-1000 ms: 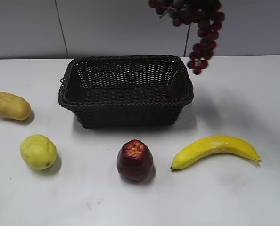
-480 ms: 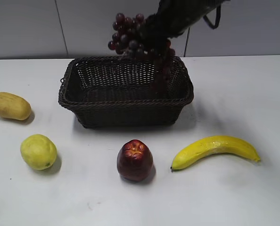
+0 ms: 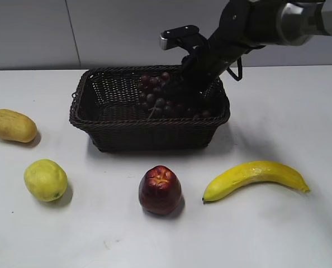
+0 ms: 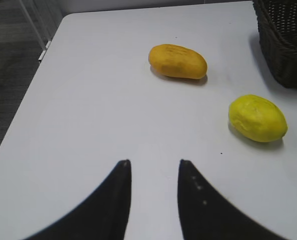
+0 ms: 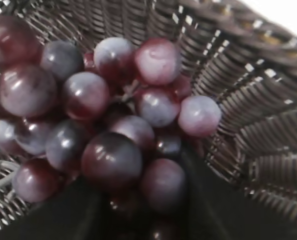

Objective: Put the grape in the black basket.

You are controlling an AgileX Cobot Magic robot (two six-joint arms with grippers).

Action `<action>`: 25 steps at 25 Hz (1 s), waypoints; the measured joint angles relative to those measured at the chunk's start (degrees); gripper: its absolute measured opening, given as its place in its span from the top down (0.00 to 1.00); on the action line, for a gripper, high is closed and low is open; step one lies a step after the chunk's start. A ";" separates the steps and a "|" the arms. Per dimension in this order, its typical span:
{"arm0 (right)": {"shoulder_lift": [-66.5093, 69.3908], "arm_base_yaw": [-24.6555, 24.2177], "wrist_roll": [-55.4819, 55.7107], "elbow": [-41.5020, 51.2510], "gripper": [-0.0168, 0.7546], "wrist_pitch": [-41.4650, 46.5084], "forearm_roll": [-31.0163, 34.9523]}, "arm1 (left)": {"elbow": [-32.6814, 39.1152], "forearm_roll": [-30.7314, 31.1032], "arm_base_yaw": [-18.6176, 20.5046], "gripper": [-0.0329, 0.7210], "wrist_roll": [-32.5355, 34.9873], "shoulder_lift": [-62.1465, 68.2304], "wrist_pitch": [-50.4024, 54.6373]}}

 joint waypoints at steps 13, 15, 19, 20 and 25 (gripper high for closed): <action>-2.26 -2.40 13.58 -17.51 0.13 21.44 -12.76 | 0.00 0.00 0.00 0.64 0.00 0.00 0.00; -3.82 -4.47 15.12 -20.50 0.13 25.27 -13.50 | 0.00 0.00 0.00 0.64 0.00 0.00 0.00; -7.59 -9.99 16.23 -22.16 0.13 29.04 -14.02 | 0.00 0.00 0.00 0.64 0.00 0.00 0.00; -8.58 -11.54 16.54 -22.20 0.13 30.32 -14.23 | 0.00 0.00 0.00 0.64 0.00 0.00 0.00; -12.92 -18.24 21.97 -20.90 0.15 34.50 -15.55 | 0.00 0.00 0.00 0.64 0.00 0.00 0.00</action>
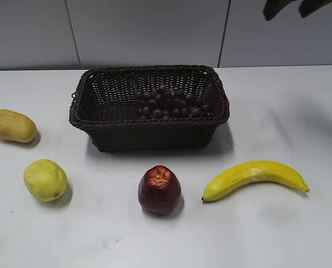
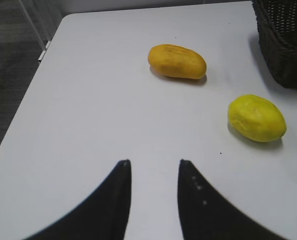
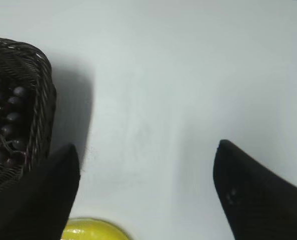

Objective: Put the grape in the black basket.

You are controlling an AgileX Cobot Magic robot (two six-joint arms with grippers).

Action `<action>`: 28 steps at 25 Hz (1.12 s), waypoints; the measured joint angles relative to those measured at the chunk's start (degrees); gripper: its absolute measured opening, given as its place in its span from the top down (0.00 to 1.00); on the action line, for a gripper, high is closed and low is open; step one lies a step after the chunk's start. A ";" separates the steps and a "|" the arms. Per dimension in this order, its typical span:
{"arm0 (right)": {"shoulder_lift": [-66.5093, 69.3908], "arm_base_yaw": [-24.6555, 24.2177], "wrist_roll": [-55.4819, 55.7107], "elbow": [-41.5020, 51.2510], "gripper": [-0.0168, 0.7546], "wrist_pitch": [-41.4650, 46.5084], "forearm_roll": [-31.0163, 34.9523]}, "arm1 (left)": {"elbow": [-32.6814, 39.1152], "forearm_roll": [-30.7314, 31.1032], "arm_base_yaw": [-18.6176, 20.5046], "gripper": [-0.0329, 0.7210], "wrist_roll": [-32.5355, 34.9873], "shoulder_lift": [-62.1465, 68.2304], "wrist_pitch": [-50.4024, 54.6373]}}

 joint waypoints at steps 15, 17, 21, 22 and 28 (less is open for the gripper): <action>-27.10 -3.23 3.57 34.68 0.21 0.36 -0.66 | 0.00 0.00 0.00 0.64 0.00 0.00 0.00; -33.51 -3.19 4.32 40.49 0.21 0.14 -0.46 | 0.00 0.00 0.00 0.64 0.00 0.00 0.00; -46.64 -3.19 4.66 51.49 0.21 -3.00 -0.31 | 0.00 0.00 0.00 0.64 0.00 0.00 0.00; -49.50 -3.19 4.75 53.84 0.21 -4.03 -0.31 | 0.00 0.00 0.00 0.64 0.00 0.00 0.00; -70.56 -3.19 6.53 69.93 0.21 -9.12 -0.44 | 0.00 0.00 0.00 0.64 0.00 0.00 0.00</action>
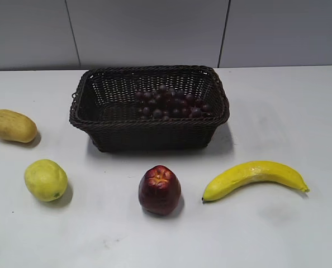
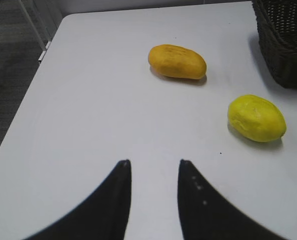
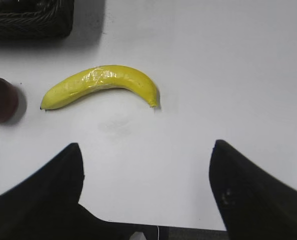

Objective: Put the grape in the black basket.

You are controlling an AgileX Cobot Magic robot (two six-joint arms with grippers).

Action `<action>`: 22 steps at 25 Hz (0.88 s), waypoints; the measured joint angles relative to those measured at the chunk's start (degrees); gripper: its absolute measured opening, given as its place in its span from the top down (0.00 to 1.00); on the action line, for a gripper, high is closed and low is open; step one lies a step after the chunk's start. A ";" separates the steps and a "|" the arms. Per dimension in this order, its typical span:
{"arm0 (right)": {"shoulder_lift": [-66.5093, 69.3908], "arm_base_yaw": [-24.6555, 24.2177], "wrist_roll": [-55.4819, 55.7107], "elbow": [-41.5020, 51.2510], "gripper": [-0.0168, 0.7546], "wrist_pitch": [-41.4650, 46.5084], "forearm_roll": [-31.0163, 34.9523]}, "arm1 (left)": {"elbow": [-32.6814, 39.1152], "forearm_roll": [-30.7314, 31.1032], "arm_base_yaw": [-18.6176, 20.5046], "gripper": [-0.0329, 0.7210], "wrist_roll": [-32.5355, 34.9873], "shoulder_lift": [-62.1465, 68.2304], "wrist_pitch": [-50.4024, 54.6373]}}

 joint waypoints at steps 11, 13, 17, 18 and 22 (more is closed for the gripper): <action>-28.35 0.00 0.30 18.64 0.21 -0.37 -6.46 | 0.00 0.00 0.00 0.64 0.00 0.00 0.00; -30.73 0.00 0.30 19.59 0.21 -0.09 -7.06 | 0.00 0.00 0.00 0.64 0.00 0.00 0.00; -31.89 0.00 0.30 19.70 0.21 -0.14 -7.63 | 0.00 0.00 0.00 0.64 0.00 0.00 0.00; -31.89 0.00 0.30 19.70 0.21 -0.14 -7.63 | 0.00 0.00 0.00 0.64 0.00 0.00 0.00; -31.89 0.00 0.36 19.71 0.21 -0.14 -6.74 | 0.00 0.00 0.00 0.64 0.00 0.00 0.00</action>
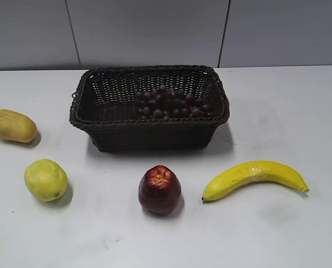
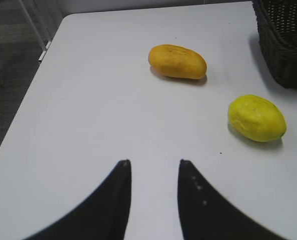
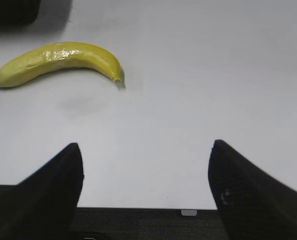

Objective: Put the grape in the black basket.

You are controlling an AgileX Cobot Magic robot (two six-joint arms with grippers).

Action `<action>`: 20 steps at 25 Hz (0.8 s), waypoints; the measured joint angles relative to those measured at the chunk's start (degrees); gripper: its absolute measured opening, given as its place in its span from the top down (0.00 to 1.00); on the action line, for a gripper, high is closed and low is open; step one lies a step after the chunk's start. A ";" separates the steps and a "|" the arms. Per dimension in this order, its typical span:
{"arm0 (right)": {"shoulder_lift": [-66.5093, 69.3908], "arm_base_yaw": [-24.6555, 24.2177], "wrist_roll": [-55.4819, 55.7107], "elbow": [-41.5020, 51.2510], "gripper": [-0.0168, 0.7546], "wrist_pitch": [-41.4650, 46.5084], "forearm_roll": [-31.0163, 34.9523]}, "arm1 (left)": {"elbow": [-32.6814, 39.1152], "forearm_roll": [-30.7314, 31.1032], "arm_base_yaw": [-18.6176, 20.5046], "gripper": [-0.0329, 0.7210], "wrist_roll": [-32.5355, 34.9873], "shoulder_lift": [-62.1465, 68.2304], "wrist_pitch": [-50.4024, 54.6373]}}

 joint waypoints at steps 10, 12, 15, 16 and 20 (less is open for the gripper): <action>-5.82 0.00 0.07 0.00 0.21 -0.11 1.81 | 0.00 0.00 0.00 0.64 0.00 0.00 0.00; -9.04 0.00 0.07 0.00 0.21 -0.15 1.86 | 0.00 0.00 0.00 0.64 0.00 0.00 0.00; -12.87 0.00 0.07 0.00 0.21 -0.15 1.86 | 0.00 0.00 0.00 0.64 0.00 0.00 0.00; -13.33 0.00 0.07 0.00 0.21 -0.15 1.88 | 0.00 0.00 0.00 0.64 0.00 0.00 0.00; -13.63 0.00 0.07 0.04 0.21 -0.17 1.93 | 0.00 0.00 0.00 0.64 0.00 0.00 0.00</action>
